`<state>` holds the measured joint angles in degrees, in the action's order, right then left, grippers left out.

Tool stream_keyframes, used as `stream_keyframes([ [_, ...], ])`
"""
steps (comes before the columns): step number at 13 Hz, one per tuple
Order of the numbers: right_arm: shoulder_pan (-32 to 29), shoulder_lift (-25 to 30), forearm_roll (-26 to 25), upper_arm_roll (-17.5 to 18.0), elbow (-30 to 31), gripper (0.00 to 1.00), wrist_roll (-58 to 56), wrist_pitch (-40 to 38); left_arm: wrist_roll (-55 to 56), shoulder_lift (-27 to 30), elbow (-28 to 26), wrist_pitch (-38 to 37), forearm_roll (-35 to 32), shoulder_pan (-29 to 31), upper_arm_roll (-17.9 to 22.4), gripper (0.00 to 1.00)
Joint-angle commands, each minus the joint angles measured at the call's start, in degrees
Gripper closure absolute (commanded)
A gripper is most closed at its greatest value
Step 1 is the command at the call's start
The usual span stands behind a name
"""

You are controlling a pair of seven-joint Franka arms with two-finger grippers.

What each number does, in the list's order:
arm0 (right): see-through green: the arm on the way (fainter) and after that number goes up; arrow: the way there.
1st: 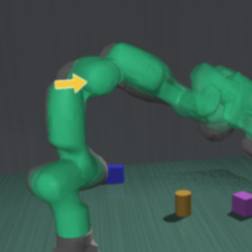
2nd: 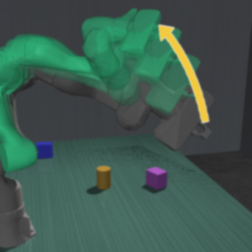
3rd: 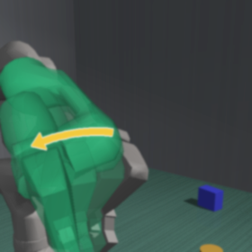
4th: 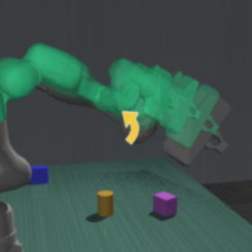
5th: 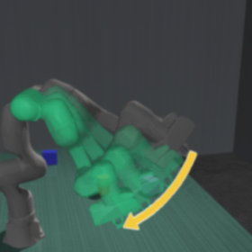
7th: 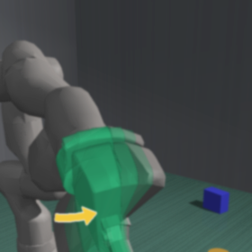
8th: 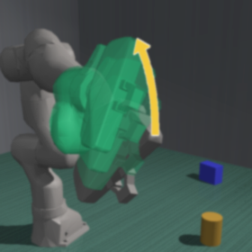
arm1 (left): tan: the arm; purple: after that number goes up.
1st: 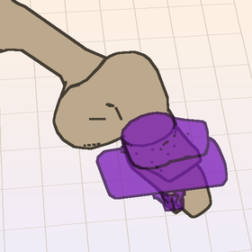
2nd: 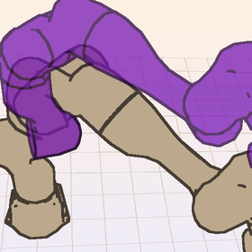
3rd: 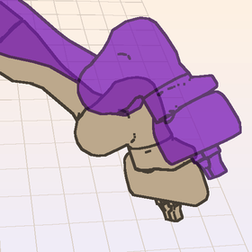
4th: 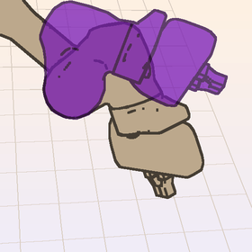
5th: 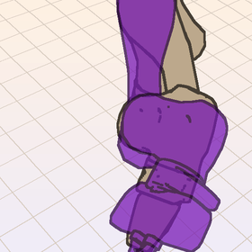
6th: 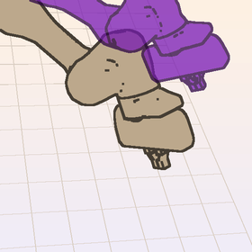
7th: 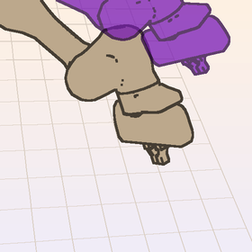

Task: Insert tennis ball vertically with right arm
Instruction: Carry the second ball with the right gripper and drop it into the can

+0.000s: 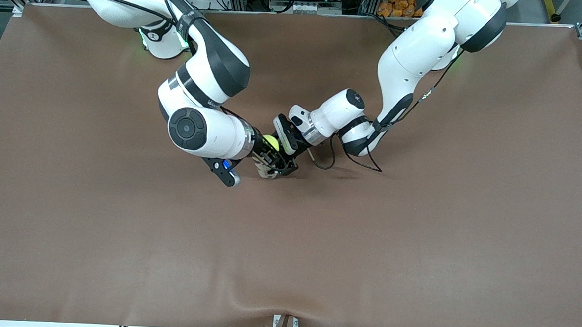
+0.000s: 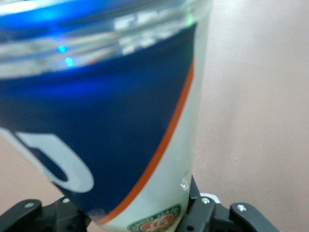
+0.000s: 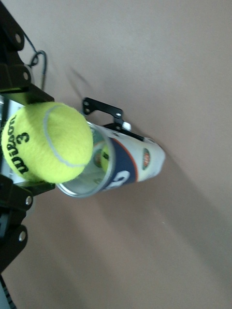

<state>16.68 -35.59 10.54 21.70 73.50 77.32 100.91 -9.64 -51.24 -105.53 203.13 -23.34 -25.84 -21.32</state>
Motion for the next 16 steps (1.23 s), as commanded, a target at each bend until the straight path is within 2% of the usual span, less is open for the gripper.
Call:
stream_keyframes([
  [1, -0.85, 0.52, -1.22, 0.10, 0.94, 1.00, 0.29, -0.01, 0.06, 0.52, -0.38, 0.52, -0.83, 0.00, 0.23, 0.30],
  [3, -0.77, 0.26, -1.31, 0.09, 2.08, 0.97, 0.29, 0.51, 0.06, 0.52, -0.38, 0.52, -0.83, 0.00, 0.23, 0.30],
  [4, -0.51, 0.08, -1.66, 0.09, 2.17, 0.77, 0.37, 0.51, 0.06, 0.52, -0.38, 0.52, -0.83, 0.00, 0.23, 0.30],
  [5, -0.77, -0.18, -1.66, 0.09, 2.17, 0.32, 0.55, 0.51, 0.06, 0.52, -0.38, 0.52, -0.83, 0.00, 0.23, 0.30],
  [6, -0.51, -0.27, -1.66, 0.09, 2.17, 0.00, 0.72, 0.51, 0.06, 0.52, -0.38, 0.52, -0.83, 0.00, 0.23, 0.30],
  [13, -1.47, 0.52, -0.79, 0.36, 1.29, 0.00, 0.55, -0.63, 0.06, 0.52, -0.38, 0.52, -0.83, 0.00, 0.23, 0.30],
  [16, -3.93, 0.96, -1.40, 0.27, -0.89, 0.00, -0.15, -4.75, 0.06, 0.61, -0.47, 0.52, -0.83, 0.08, 0.23, 0.21],
])
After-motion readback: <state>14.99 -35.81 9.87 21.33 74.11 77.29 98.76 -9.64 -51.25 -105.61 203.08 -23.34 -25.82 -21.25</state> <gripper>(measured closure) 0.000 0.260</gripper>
